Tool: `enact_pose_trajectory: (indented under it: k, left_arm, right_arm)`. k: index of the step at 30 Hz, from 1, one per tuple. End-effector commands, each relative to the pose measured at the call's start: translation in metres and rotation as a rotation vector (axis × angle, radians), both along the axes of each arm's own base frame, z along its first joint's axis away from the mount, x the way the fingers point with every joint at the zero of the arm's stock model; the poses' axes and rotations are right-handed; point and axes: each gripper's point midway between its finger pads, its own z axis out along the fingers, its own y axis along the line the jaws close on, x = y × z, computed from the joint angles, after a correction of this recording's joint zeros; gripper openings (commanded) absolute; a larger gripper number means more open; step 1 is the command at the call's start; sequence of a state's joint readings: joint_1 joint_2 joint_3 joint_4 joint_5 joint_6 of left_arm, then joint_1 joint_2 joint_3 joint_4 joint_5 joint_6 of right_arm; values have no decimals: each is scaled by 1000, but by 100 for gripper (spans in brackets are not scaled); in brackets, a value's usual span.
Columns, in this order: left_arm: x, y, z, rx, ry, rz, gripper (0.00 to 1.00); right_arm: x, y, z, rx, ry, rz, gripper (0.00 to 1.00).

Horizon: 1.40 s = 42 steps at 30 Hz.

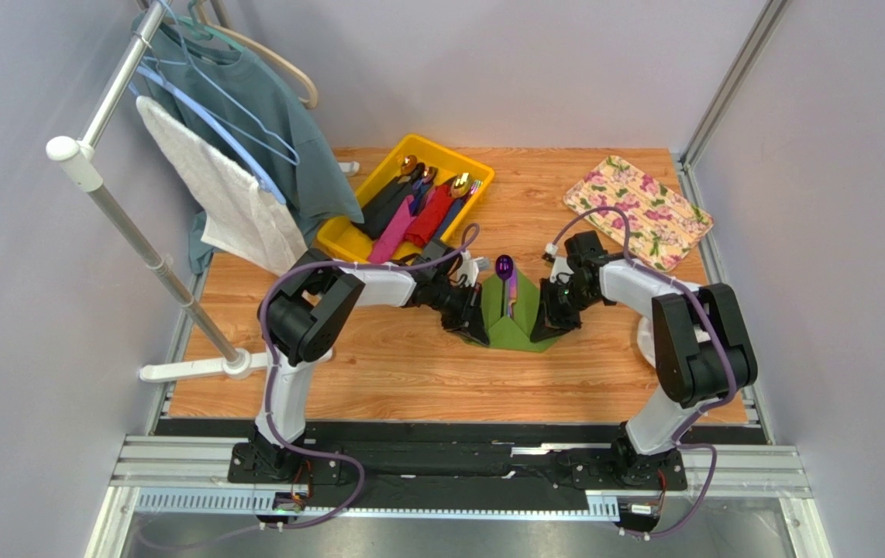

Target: Place the utensils on the paper napkin and roll it up

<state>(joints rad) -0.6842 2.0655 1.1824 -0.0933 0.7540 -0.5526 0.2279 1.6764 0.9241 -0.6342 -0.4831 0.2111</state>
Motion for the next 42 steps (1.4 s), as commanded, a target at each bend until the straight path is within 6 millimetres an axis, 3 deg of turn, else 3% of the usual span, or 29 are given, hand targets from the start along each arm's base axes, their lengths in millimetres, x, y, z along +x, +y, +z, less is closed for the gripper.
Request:
enact_pose_trajectory:
  k: [1,7,15,19,34,42]
  left_arm:
    - [6,13,-22,77,5,39,0]
    - [5,13,-21,76,3,40,0]
    - [6,13,-21,75,1,39,0]
    - [6,13,-21,75,0,40,0]
    - [3,15,-23,75,6,39,0]
    - [2,17,-25,82,5,44,0]
  right_arm:
    - [11,24,38,82,-128,61,0]
    - [-1,50,45,137,-133,95,0]
    - [-4,52,17,98,-73,101,0]
    - [0,51,13,87,-76,107,0]
    - [-2,22,-10,8,-54,99,0]
    - [-12,4,-19,-47,-55,106,0]
